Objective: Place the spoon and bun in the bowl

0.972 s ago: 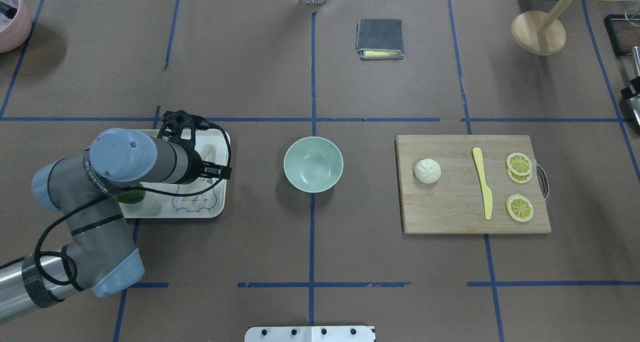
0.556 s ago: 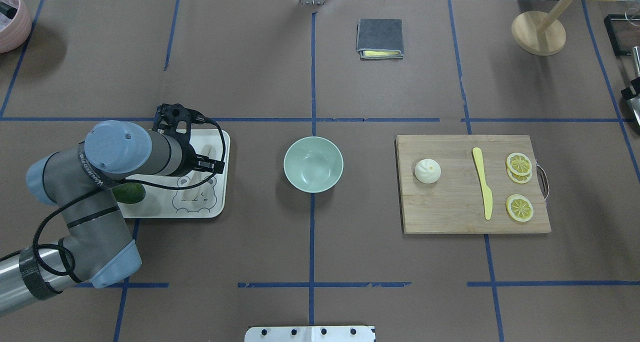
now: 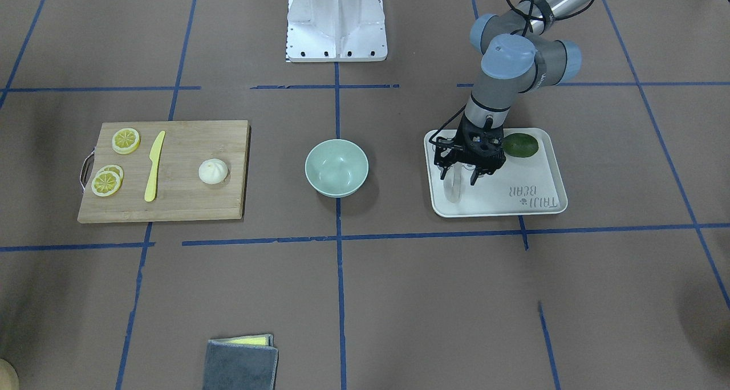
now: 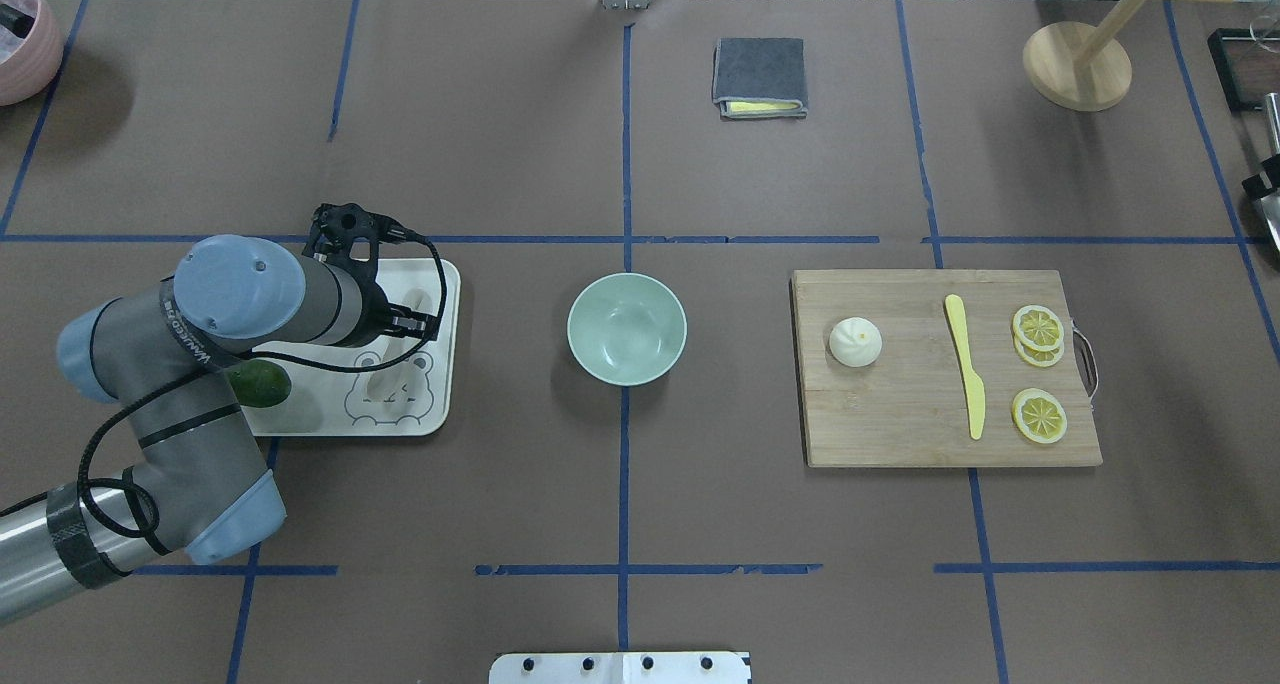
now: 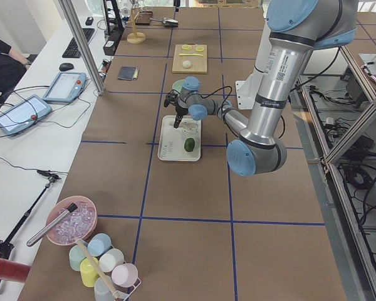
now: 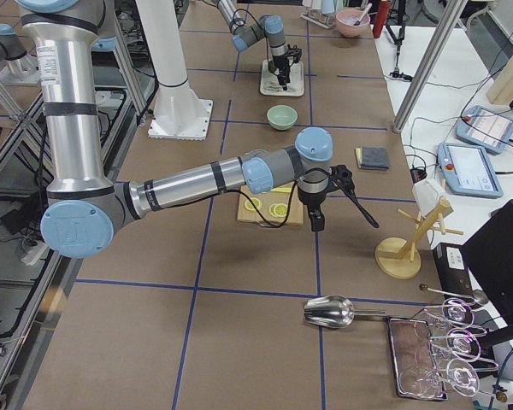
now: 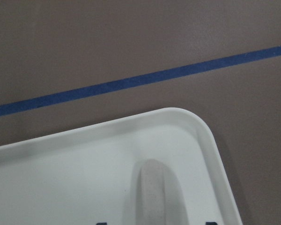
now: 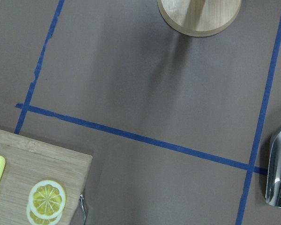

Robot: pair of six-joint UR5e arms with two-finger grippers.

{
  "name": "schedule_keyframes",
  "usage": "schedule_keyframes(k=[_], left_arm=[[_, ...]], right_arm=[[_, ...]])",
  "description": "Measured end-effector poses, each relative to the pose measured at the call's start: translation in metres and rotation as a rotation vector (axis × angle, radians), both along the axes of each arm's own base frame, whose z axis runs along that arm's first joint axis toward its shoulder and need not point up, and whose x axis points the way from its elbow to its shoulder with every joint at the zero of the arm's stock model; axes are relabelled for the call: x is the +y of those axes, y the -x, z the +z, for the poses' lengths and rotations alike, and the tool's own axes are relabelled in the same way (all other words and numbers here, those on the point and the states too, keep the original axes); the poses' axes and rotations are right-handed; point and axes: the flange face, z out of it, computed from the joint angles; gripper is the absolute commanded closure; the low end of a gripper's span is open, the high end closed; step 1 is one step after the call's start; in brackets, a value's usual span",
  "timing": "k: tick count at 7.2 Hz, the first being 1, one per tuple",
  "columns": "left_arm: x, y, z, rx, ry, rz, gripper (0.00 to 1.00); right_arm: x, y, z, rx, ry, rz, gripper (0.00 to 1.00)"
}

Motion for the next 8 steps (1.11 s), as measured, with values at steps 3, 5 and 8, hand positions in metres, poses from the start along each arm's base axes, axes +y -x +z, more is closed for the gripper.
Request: schedule_keyframes(k=[3,5,8], left_arm=[[0.001,-0.001,-0.001,0.002,-0.002,0.003,1.00],[0.001,0.000,-0.006,0.007,-0.006,0.005,1.00],[-0.011,-0.003,-0.066,0.050,0.086,-0.087,1.00]], right_arm=[[0.000,0.000,0.000,0.000,0.000,0.000,0.00],[0.000,0.000,0.000,0.000,0.000,0.000,0.00],[0.000,0.000,0.000,0.000,0.000,0.000,0.00]])
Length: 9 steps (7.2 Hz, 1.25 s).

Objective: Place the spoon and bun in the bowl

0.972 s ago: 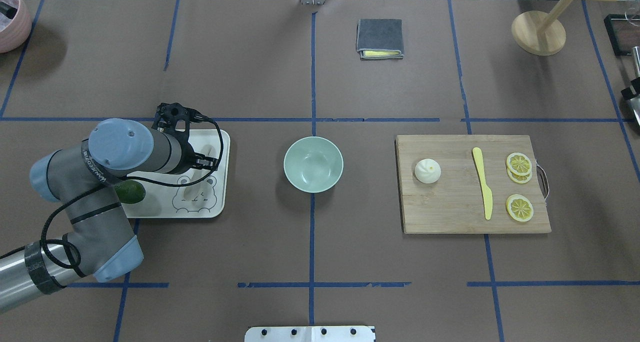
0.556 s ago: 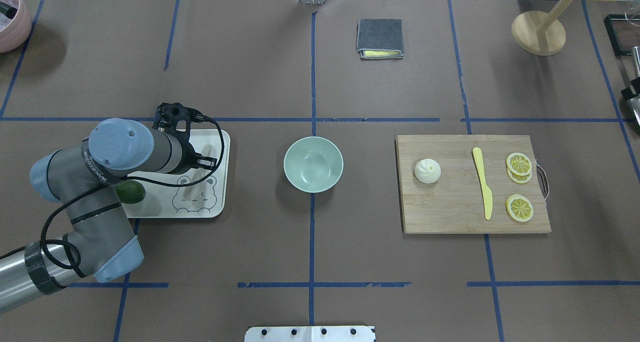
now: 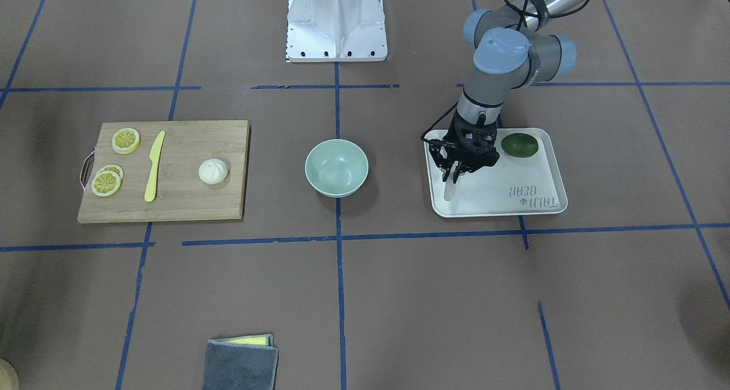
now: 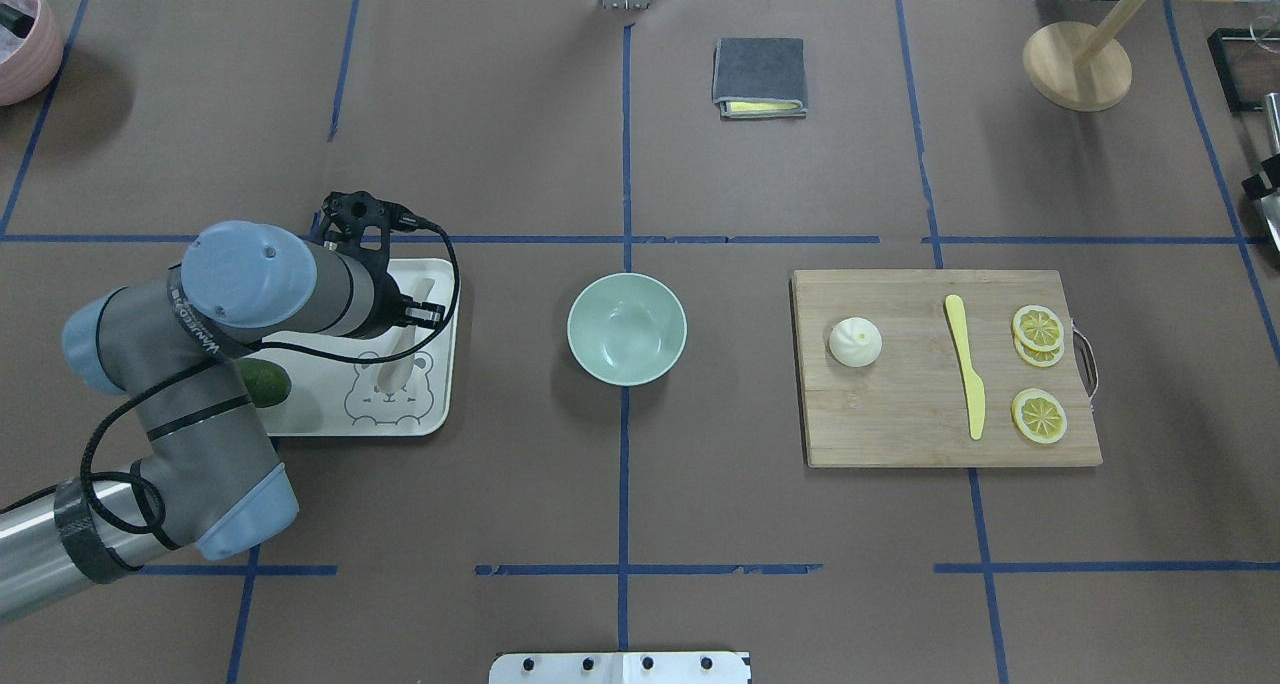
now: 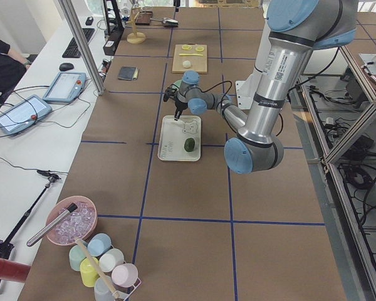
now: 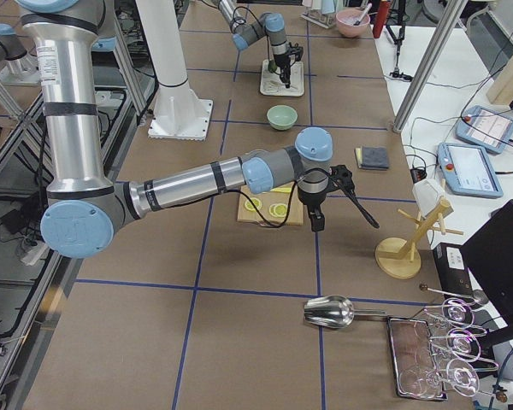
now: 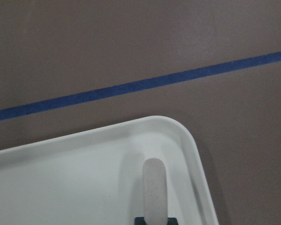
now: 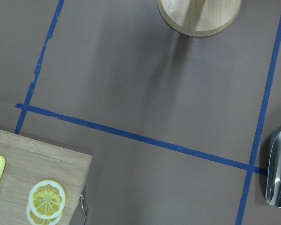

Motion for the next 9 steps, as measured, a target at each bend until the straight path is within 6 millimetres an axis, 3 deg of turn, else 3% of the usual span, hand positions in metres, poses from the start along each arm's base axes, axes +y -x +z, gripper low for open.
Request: schedule_keyframes(k=[4,6,8,9], left_arm=[[-0.015,-0.028,-0.112,0.143,0.319,-0.263,1.00],[-0.016,-0.070,-0.138,0.162,0.417,-0.359,1.00],[-0.008,-0.111,-0.144,0.150,0.458,-0.407,1.00],[-0.001,-0.122,-0.147,0.149,0.461,-0.408,0.92]], right_arm=[[0.000,0.000,0.000,0.000,0.000,0.000,0.00],[0.000,0.000,0.000,0.000,0.001,0.000,0.00],[0.000,0.000,0.000,0.000,0.001,0.001,0.00],[0.000,0.000,0.000,0.000,0.002,0.001,0.00]])
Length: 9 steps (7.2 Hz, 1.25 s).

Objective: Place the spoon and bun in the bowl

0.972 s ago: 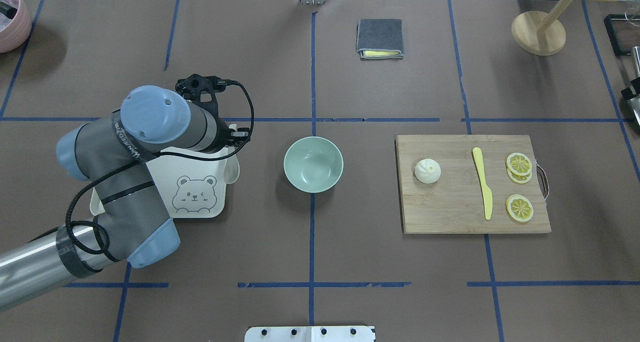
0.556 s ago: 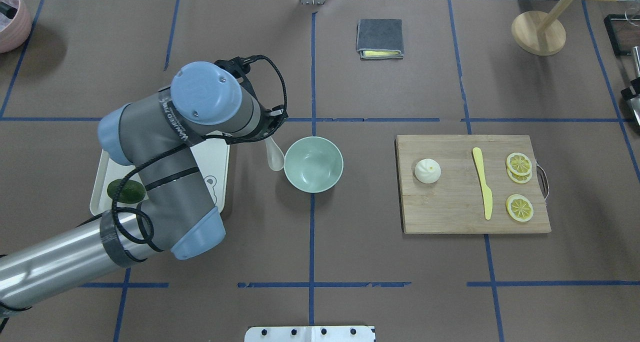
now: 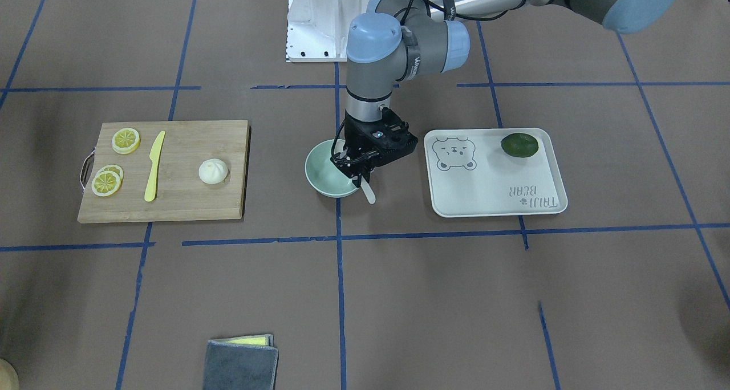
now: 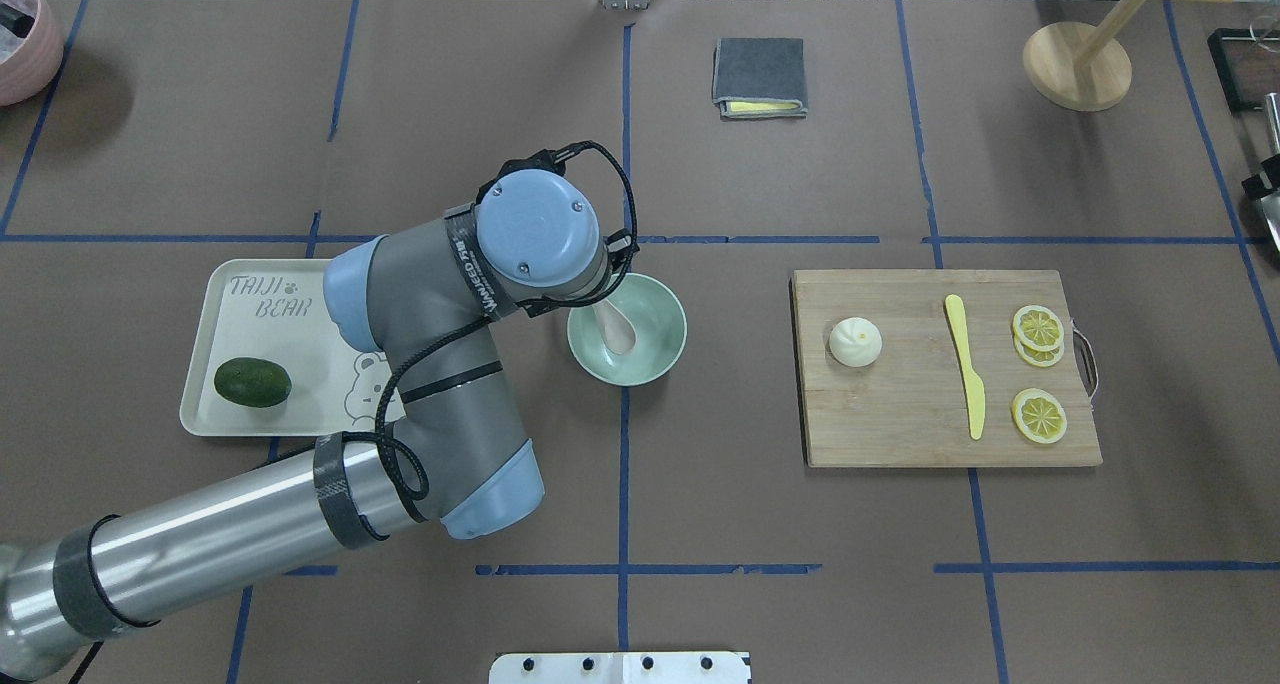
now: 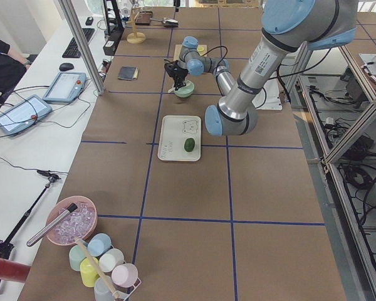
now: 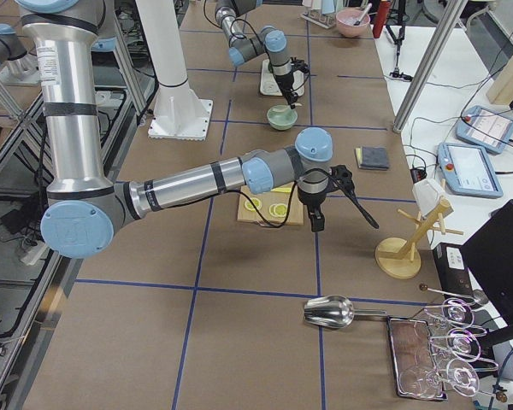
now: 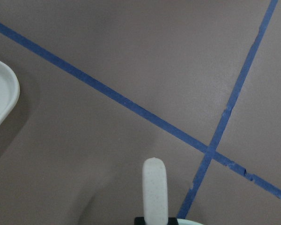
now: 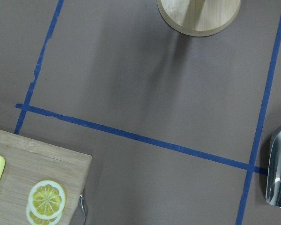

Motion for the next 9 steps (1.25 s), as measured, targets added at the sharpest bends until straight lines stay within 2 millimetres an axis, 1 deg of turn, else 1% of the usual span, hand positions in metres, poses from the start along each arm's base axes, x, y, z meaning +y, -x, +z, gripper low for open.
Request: schedule_keyframes(k=[2,3,4,5,6,7,8,9], left_arm=[[0.013,-0.013,0.001,-0.008,-0.010,0.014,0.73],[0.019,-0.017,0.002,-0.014,-0.021,0.024,0.66],[0.023,-0.020,0.003,-0.021,-0.035,0.040,0.55],[0.025,-0.020,0.002,-0.026,-0.053,0.055,0.36],[0.025,-0.019,0.001,-0.031,-0.073,0.073,0.00],[0.026,-0.018,0.000,-0.035,-0.090,0.087,0.00],[0.029,-0.011,-0.001,-0.037,-0.122,0.112,0.00],[0.035,0.009,0.000,-0.053,-0.202,0.173,0.00]], right_arm=[[0.000,0.000,0.000,0.000,0.000,0.000,0.00],[0.000,0.000,0.000,0.000,0.000,-0.001,0.00],[0.000,0.000,0.000,0.000,0.000,-0.001,0.00],[0.000,0.000,0.000,0.000,0.000,-0.001,0.00],[0.000,0.000,0.000,0.000,0.000,-0.001,0.00],[0.000,0.000,0.000,0.000,0.000,-0.001,0.00],[0.000,0.000,0.000,0.000,0.000,-0.001,0.00],[0.000,0.000,-0.001,-0.001,-0.002,0.000,0.00]])
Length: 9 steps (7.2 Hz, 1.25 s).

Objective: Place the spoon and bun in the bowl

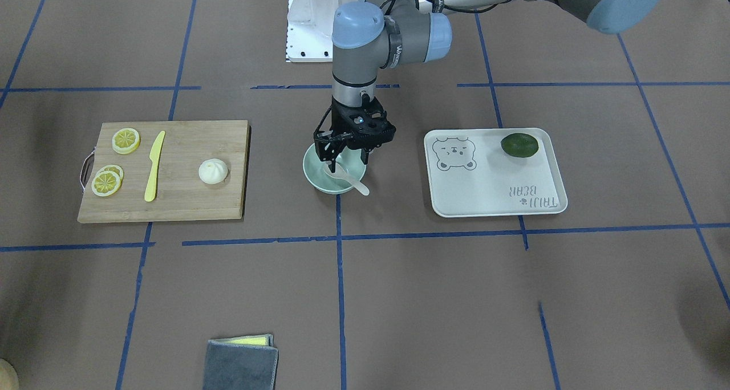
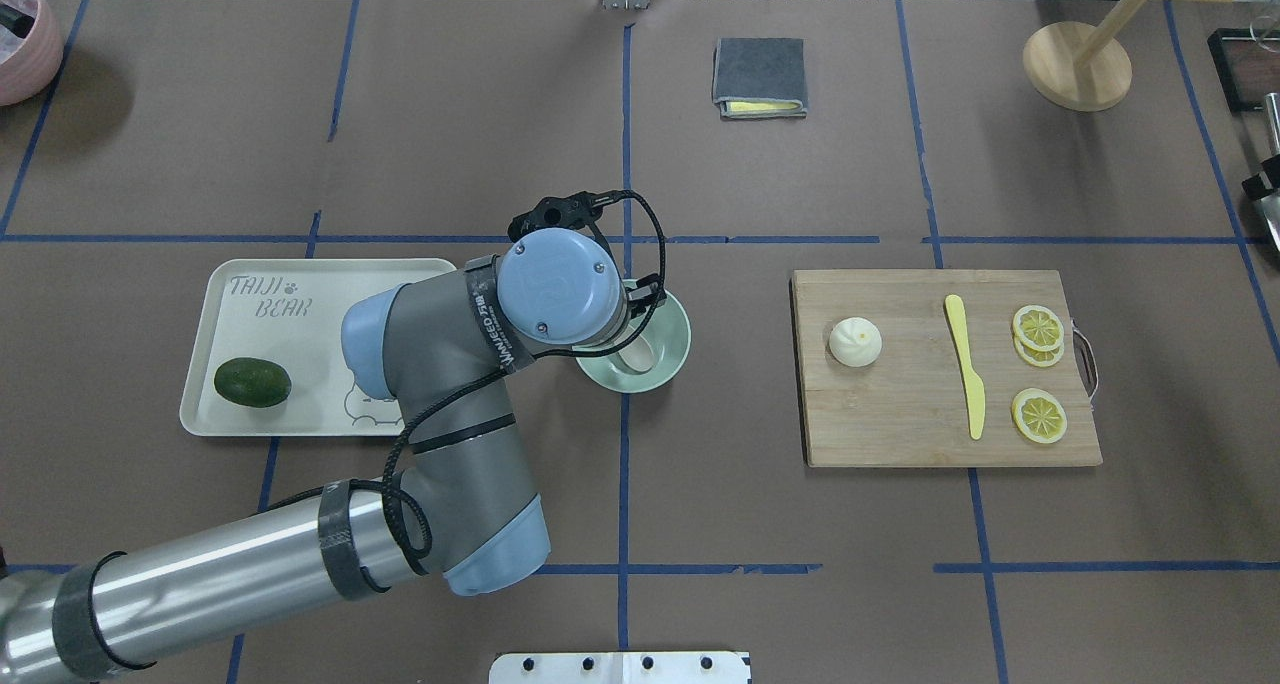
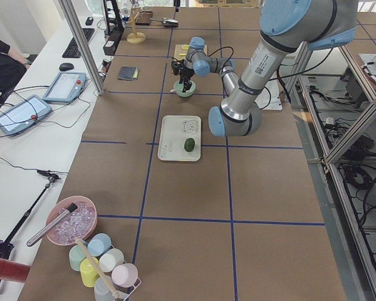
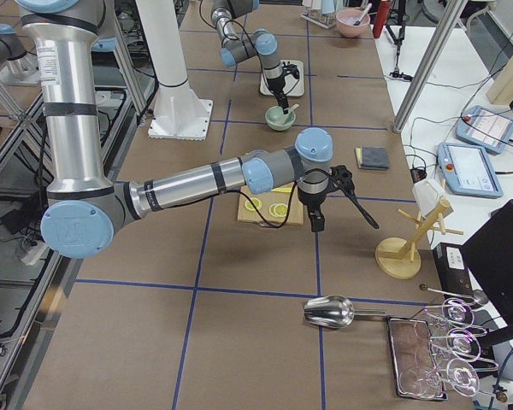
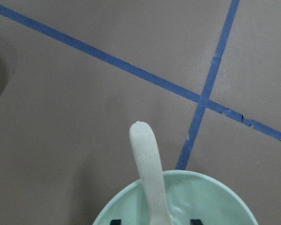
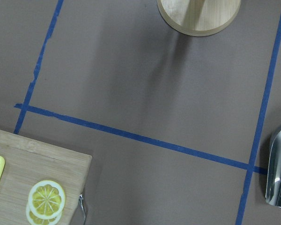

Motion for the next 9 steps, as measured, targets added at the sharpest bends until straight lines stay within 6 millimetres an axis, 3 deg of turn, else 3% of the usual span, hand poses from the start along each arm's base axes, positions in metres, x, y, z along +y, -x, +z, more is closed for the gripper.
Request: schedule_keyframes(k=[1,3,5,7,9], left_arm=[[0.001,0.035,0.002,-0.040,-0.115,0.087,0.00],[-0.025,0.121,0.013,-0.150,-0.313,0.267,0.00],[-0.063,0.224,0.054,-0.271,-0.463,0.370,0.00],[-0.113,0.359,0.129,-0.335,-0.489,0.472,0.00],[-0.158,0.503,0.249,-0.387,-0.481,0.614,0.00]], right_arm=[[0.000,0.000,-0.006,-0.006,-0.010,0.001,0.00],[0.002,0.008,-0.028,-0.033,-0.062,-0.018,0.00],[0.002,0.050,-0.060,-0.075,-0.158,-0.075,0.00],[0.003,0.085,-0.094,-0.116,-0.164,-0.074,0.00],[0.005,0.120,-0.128,-0.140,-0.147,-0.054,0.00]])
